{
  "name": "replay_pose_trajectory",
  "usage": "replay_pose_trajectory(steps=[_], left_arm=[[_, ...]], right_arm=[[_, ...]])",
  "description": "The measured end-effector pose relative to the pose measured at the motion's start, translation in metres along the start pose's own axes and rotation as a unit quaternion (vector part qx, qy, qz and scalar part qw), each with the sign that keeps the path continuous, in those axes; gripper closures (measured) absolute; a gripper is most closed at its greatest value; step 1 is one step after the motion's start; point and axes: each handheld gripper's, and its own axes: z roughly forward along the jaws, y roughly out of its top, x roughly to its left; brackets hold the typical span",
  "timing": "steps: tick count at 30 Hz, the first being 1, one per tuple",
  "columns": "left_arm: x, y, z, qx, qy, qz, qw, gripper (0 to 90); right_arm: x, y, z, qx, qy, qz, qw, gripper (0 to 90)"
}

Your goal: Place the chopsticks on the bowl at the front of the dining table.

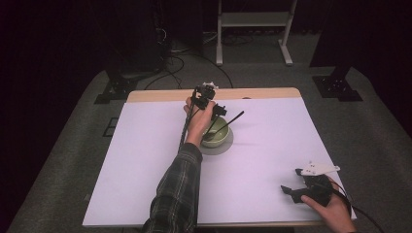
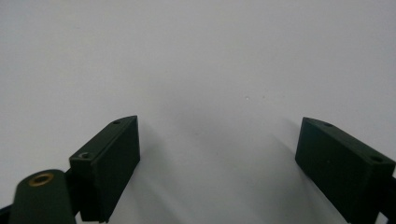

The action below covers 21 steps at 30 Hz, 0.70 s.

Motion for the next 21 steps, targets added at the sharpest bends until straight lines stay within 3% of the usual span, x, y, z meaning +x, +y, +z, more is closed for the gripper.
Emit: replay_pose_trajectory(steps=[21], left_arm=[[0.026,-0.004,-0.008,0.002,0.021,-0.024,0.9995,0.0]], right_arm=[[0.000,0.000,0.000,0.000,0.000,0.001,1.0000,12.3]])
